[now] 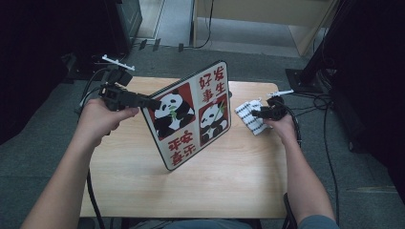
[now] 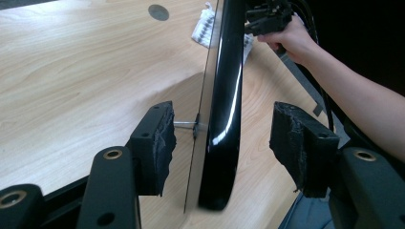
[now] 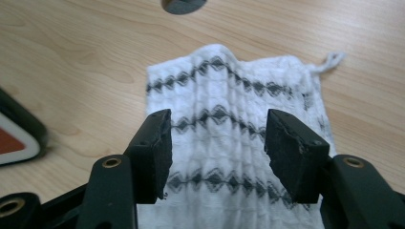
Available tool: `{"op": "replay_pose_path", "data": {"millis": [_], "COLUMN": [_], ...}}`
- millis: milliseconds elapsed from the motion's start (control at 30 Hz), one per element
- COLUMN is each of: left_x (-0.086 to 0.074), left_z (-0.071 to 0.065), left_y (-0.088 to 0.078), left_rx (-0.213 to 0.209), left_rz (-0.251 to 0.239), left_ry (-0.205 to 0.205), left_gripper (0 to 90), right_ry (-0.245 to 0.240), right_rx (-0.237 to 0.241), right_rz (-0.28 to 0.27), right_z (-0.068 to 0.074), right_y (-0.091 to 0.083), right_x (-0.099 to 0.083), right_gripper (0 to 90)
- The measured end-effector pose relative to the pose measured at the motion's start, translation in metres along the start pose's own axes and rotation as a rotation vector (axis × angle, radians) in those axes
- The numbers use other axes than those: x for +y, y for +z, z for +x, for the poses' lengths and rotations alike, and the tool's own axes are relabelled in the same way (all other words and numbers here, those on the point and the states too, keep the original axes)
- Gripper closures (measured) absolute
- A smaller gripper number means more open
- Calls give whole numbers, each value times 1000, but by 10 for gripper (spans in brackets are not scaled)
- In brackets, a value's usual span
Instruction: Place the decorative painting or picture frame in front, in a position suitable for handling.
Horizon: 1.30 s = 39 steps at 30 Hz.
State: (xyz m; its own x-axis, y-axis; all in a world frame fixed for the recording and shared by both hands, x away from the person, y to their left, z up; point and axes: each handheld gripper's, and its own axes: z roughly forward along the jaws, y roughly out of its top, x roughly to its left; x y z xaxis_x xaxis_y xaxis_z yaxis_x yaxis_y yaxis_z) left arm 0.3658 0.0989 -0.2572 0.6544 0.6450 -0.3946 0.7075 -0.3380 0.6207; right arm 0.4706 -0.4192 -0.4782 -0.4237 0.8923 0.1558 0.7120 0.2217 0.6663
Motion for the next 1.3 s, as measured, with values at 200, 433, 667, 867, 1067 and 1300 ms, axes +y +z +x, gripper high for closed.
{"op": "replay_pose_path", "data": {"millis": [200, 433, 667, 867, 1067, 1300], "left_x": [-18, -35, -50, -56, -62, -70], "left_z": [2, 6, 9, 10, 12, 14], "left_y": [-5, -2, 0, 1, 3, 12], "left_rx": [-5, -1, -4, -22, -25, -40], "left_rz": [-22, -35, -42, -49, -51, -56], "left_ry": [-12, -21, -43, -58, -69, -72], "left_gripper": [408, 400, 400, 400, 397, 396], "right_ry": [32, 42, 33, 37, -14, -32], "right_rx": [-20, -28, -44, -55, -81, -94], "right_rz": [45, 54, 23, -12, -57, -86], "right_z": [-5, -4, -1, -1, 2, 3], "right_y": [14, 24, 25, 25, 26, 25], "right_x": [-5, -10, -14, -19, -26, -31], "right_gripper": [416, 381, 370, 414, 422, 433]}}
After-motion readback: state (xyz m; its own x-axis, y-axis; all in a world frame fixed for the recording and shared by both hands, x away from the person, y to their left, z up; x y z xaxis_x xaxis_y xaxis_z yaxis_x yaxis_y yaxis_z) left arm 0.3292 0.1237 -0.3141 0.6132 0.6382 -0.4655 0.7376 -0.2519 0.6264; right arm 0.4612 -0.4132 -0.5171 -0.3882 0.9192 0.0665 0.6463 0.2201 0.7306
